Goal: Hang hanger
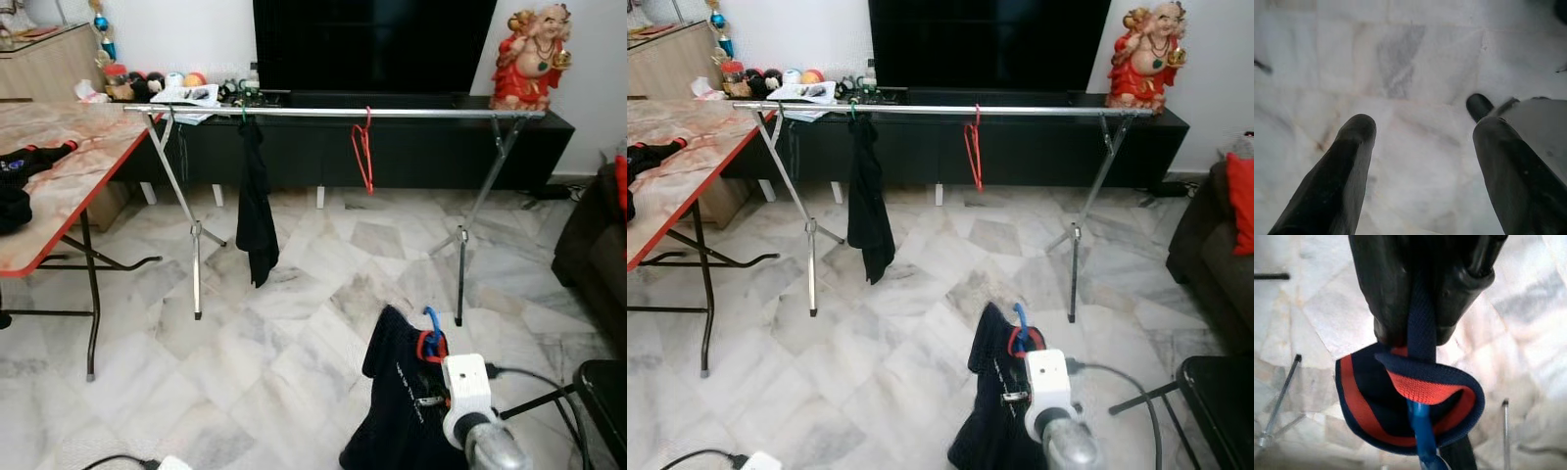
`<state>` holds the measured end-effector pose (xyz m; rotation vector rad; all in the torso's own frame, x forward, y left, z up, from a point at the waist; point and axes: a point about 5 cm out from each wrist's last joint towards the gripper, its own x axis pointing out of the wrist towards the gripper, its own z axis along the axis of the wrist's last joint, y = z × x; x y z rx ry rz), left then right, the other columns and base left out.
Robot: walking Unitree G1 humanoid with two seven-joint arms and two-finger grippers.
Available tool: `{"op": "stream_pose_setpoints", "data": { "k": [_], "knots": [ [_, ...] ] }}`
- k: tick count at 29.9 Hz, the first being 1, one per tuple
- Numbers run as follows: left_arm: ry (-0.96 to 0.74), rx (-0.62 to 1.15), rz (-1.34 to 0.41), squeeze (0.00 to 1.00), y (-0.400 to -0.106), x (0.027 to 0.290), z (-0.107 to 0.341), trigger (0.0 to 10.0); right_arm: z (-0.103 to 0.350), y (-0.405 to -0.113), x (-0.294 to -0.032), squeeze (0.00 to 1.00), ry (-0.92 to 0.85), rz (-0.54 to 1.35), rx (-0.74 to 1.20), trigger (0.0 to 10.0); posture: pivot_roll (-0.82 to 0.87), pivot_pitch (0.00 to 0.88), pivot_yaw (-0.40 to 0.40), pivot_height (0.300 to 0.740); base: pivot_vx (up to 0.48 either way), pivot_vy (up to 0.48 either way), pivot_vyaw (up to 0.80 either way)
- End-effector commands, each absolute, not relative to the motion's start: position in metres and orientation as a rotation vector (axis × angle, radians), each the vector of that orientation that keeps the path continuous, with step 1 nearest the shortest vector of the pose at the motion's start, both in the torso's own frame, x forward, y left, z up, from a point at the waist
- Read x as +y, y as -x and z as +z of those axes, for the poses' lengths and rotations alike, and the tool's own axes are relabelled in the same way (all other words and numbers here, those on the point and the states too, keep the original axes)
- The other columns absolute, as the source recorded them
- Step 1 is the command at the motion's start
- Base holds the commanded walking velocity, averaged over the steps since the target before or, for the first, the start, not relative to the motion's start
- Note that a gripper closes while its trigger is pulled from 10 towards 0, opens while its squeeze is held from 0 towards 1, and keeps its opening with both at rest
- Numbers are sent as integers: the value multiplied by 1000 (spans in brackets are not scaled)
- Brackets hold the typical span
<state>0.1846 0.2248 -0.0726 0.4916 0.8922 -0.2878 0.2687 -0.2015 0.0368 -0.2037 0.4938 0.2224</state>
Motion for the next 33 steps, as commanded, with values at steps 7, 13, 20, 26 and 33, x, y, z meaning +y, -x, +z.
{"op": "stream_pose_setpoints", "data": {
  "k": [7,13,20,26,33],
  "knots": [
    [-606,749,-513,0,-208,213,-57,10000,67,-283,-202,0,420,618,466,10000,-7,56,24,740,0,0,0],
    [-714,454,-816,0,-276,187,7,10000,100,-286,-202,0,557,883,407,10000,-2,61,6,740,0,0,0],
    [-711,417,-938,0,-291,169,24,10000,130,-275,-199,0,635,1113,374,10000,-19,78,12,740,0,0,0],
    [-686,432,-923,0,-293,167,23,10000,141,-271,-201,0,659,1114,345,10000,-31,85,19,740,0,0,0],
    [-675,476,-915,0,-290,163,15,10000,147,-269,-201,0,675,1104,324,10000,-37,76,26,740,0,0,0]
  ]
}}
